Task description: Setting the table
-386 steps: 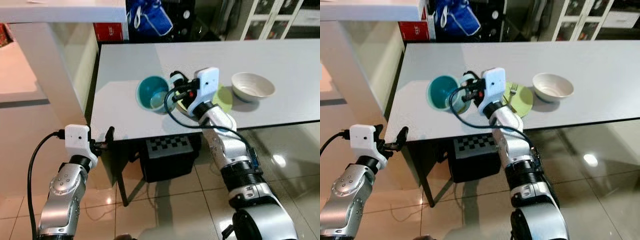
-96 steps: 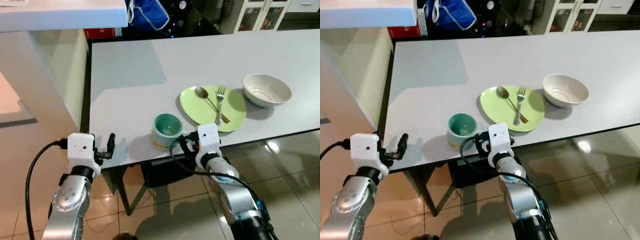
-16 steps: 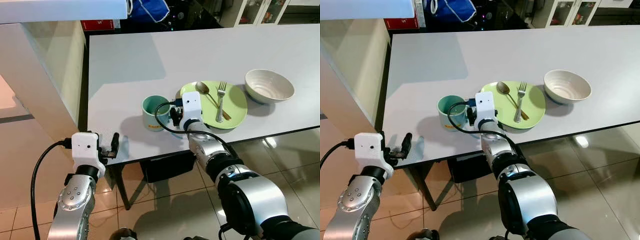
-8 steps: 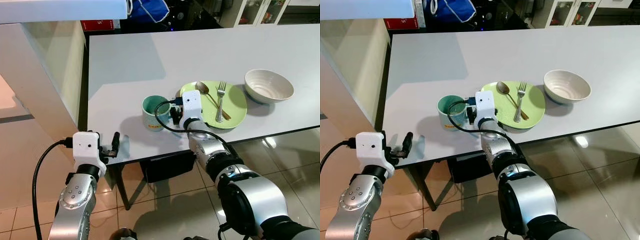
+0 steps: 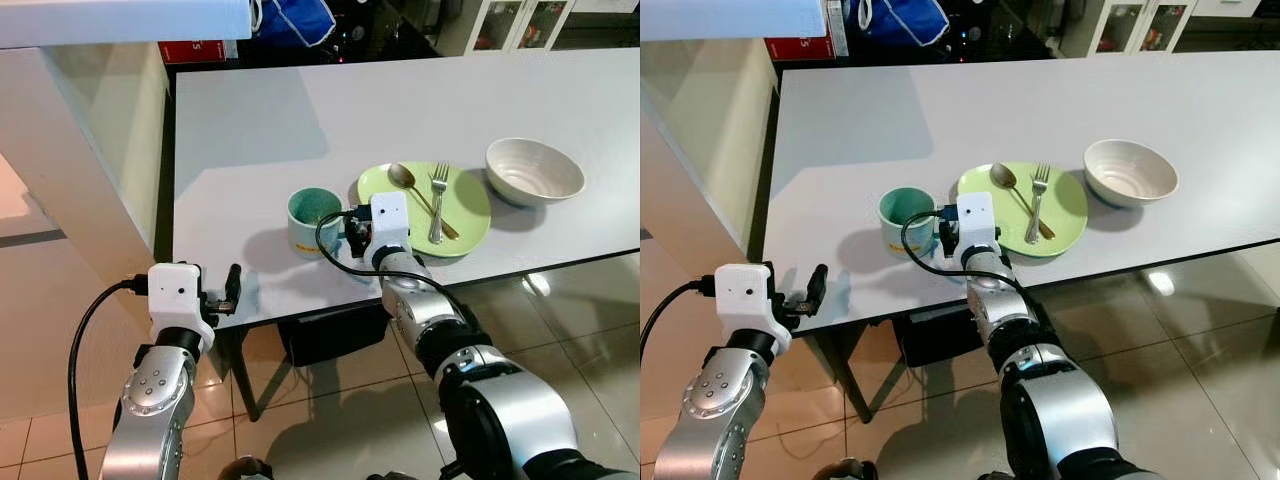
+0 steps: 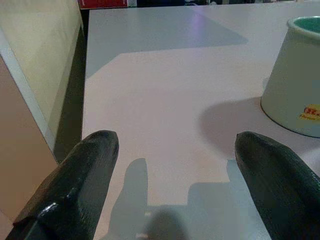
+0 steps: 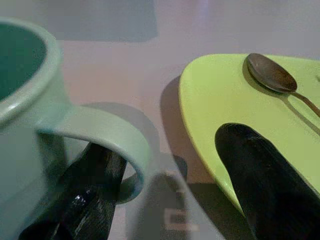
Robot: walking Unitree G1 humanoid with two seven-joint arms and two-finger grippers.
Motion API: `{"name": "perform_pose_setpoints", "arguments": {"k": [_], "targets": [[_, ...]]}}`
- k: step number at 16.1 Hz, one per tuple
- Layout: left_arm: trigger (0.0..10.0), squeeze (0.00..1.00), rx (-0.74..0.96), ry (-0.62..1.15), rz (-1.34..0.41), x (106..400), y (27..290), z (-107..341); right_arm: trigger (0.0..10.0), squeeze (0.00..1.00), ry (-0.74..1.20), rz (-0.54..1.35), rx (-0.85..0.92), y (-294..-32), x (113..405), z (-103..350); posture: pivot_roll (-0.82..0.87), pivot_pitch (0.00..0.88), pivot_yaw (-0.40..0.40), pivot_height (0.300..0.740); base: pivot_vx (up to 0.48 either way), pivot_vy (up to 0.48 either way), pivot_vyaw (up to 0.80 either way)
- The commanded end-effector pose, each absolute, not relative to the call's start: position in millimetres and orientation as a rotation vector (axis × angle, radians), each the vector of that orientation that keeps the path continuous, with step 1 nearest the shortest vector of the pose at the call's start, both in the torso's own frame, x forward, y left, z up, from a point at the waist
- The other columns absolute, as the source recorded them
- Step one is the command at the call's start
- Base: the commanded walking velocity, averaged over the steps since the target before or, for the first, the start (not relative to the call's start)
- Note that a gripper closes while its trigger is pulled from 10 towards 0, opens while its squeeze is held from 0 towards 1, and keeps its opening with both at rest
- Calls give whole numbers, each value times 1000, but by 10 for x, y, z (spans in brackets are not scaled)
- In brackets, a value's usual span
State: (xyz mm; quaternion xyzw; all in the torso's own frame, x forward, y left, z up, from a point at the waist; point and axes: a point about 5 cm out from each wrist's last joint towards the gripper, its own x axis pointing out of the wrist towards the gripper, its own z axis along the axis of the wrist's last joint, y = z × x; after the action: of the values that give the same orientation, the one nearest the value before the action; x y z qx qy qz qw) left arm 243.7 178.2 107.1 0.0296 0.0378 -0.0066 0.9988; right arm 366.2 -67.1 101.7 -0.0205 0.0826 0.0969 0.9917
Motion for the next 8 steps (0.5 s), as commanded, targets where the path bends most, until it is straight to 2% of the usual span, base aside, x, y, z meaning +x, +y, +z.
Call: {"name": "perform_pose_setpoints", "arguments": {"k": [1, 8], "targets": [[10000, 0, 63, 69, -13, 2459, 1758, 1078, 10000, 0, 167, 201, -42, -670, 3640, 995, 99, 71, -36, 740, 0, 0, 0], [10000, 0, 61, 63, -4, 2464, 1758, 1079, 10000, 0, 113, 209, -30, -669, 3593, 1082, 98, 66, -41, 740, 0, 0, 0]]}}
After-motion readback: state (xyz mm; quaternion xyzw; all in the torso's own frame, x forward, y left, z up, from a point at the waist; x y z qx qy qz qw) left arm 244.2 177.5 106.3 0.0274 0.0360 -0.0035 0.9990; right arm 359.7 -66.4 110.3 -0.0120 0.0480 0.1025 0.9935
